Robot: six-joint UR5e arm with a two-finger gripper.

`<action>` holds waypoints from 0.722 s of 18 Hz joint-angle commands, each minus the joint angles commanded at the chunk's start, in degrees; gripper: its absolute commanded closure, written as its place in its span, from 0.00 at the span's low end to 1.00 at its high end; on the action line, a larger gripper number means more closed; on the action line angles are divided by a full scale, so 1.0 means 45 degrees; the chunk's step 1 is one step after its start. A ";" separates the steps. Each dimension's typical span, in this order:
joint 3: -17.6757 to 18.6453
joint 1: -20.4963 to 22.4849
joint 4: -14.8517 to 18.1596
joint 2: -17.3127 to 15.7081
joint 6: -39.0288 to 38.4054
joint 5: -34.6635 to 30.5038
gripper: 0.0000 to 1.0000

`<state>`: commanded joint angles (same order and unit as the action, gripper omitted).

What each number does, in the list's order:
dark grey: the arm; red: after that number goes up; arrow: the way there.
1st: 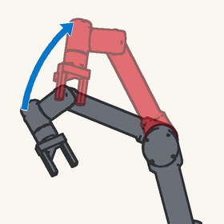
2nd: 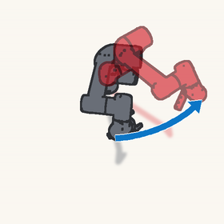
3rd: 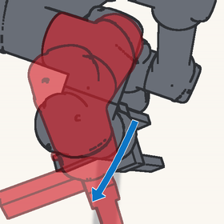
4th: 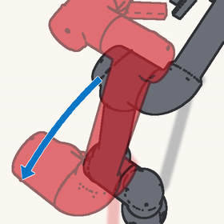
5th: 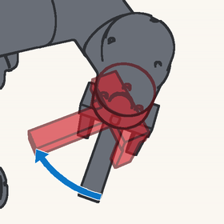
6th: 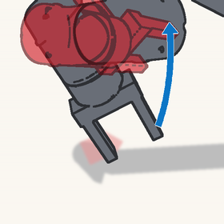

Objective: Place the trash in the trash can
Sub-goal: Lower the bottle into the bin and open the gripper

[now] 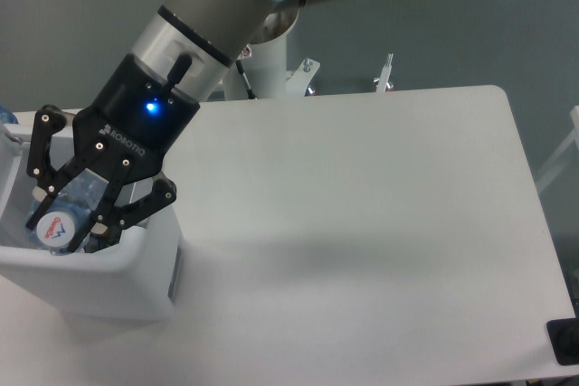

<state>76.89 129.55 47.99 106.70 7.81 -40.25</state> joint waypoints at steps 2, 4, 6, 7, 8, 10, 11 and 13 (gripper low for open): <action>0.0371 0.0000 -0.0020 -0.0214 0.0566 -0.0039 0.42; 0.0510 0.0000 0.0000 -0.0313 0.0978 -0.0039 0.23; 0.0626 0.0019 0.0000 -0.0332 0.1077 -0.0039 0.16; 0.0763 0.0039 -0.0019 -0.0332 0.1096 -0.0058 0.15; 0.0841 0.0078 -0.0020 -0.0352 0.1116 -0.0059 0.10; 0.0784 0.0234 0.0000 -0.0352 0.1116 -0.0311 0.08; 0.0667 0.0370 0.0000 -0.0371 0.1116 -0.0467 0.06; 0.0355 0.0721 0.0019 -0.0449 0.1116 -0.0644 0.00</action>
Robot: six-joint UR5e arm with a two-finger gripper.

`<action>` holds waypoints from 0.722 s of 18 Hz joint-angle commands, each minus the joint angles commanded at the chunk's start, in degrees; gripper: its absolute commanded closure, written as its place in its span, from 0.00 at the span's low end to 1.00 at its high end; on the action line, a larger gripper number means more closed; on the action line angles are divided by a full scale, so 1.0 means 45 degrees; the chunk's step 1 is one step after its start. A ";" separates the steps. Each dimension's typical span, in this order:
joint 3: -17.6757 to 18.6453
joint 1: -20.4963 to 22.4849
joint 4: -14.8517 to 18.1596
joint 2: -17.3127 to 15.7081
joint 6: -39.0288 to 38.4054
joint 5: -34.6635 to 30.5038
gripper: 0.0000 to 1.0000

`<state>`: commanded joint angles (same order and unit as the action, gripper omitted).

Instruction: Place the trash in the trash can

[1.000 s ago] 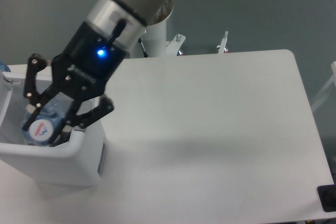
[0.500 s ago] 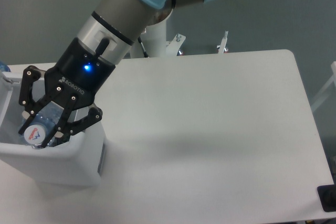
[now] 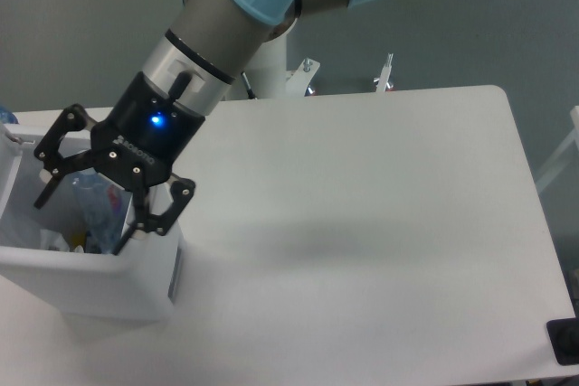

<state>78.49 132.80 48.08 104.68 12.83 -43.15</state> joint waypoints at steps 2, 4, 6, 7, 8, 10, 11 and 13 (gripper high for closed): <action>-0.0196 0.0099 -0.0019 0.0116 0.0019 -0.0234 0.00; -0.0197 0.0371 0.0000 0.0155 0.0504 -0.0623 0.00; -0.0216 0.0412 0.0020 0.0156 0.1130 -0.1713 0.00; -0.0255 0.0566 0.0020 0.0156 0.1403 -0.2338 0.00; -0.0333 0.0858 0.0039 0.0156 0.1677 -0.2693 0.00; -0.0470 0.1231 0.0097 0.0214 0.2107 -0.2871 0.00; -0.0470 0.1367 0.0098 0.0350 0.2361 -0.2949 0.00; -0.0393 0.1660 0.0117 0.0565 0.3276 -0.3396 0.00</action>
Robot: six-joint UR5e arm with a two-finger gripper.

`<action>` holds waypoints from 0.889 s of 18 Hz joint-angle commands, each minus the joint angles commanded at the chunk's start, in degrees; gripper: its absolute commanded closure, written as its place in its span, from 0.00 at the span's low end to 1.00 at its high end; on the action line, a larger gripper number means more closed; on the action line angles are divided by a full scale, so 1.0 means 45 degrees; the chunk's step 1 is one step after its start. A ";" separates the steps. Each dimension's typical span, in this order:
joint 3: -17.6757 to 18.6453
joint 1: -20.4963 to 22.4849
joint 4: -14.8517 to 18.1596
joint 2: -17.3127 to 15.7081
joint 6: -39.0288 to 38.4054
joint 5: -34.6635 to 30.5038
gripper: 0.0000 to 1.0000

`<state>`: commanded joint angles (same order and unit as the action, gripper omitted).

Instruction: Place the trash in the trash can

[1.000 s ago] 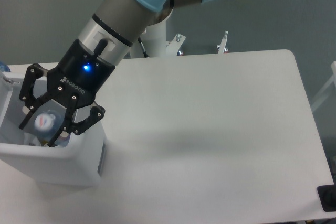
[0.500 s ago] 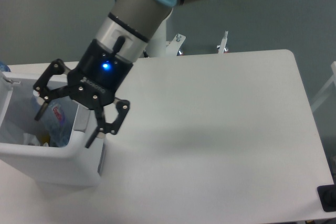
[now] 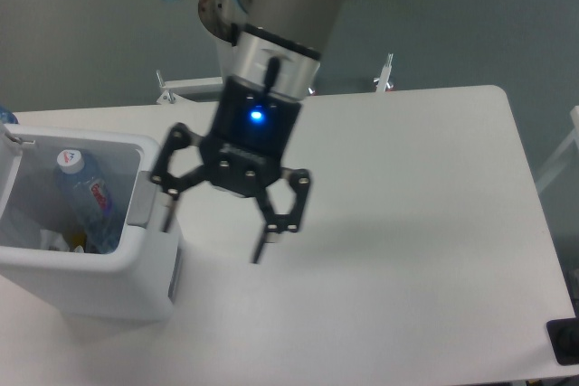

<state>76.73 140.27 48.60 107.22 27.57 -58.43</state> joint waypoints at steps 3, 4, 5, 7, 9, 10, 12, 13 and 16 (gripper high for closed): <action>0.0001 0.0314 0.0272 0.0157 0.0962 -0.1480 0.00; 0.0020 0.0314 0.0467 0.0157 0.1117 -0.2241 0.00; 0.0039 0.0333 0.0546 0.0157 0.1583 -0.2887 0.00; 0.0156 0.0682 0.0684 0.0293 0.2735 -0.3400 0.00; 0.0429 0.1132 0.0781 0.0469 0.3459 -0.3556 0.00; 0.0527 0.1308 0.0801 0.0489 0.3888 -0.3751 0.00; 0.0625 0.1621 0.1034 0.0528 0.4631 -0.4258 0.00; 0.0684 0.1719 0.1345 0.0548 0.4867 -0.4493 0.00; 0.0684 0.1740 0.2049 0.0743 0.5199 -0.5215 0.00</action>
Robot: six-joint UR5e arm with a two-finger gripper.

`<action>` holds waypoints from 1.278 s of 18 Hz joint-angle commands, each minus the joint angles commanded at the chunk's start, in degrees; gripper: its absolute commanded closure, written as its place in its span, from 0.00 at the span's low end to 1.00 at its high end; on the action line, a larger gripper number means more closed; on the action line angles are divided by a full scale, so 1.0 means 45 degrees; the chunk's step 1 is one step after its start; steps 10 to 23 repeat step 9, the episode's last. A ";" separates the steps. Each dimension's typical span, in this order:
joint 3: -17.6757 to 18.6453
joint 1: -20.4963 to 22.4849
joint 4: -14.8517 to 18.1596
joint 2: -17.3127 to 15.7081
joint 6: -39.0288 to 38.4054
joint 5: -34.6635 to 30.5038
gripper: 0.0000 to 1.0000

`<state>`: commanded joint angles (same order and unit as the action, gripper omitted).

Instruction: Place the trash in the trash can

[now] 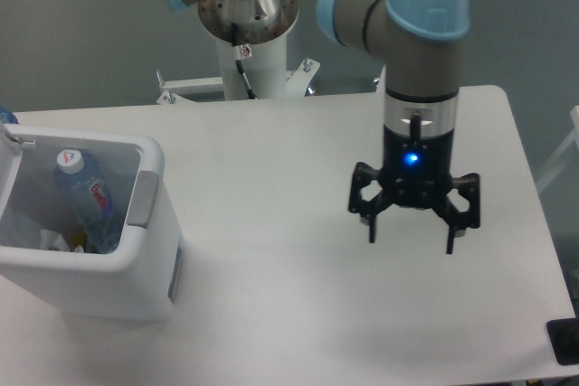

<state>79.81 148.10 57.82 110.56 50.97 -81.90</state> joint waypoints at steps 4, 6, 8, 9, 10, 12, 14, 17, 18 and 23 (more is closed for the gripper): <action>0.0058 -0.0020 0.1094 0.0079 0.1521 -0.1074 0.00; 0.0097 -0.0020 0.1173 0.0098 0.2108 -0.1368 0.00; 0.0234 -0.0020 0.1271 0.0098 0.2325 -0.1662 0.00; 0.0273 -0.0020 0.1252 0.0098 0.2326 -0.1682 0.00; 0.0273 -0.0020 0.1252 0.0098 0.2326 -0.1682 0.00; 0.0273 -0.0020 0.1252 0.0098 0.2326 -0.1682 0.00; 0.0273 -0.0020 0.1252 0.0098 0.2326 -0.1682 0.00; 0.0273 -0.0020 0.1252 0.0098 0.2326 -0.1682 0.00; 0.0273 -0.0020 0.1252 0.0098 0.2326 -0.1682 0.00; 0.0273 -0.0020 0.1252 0.0098 0.2326 -0.1682 0.00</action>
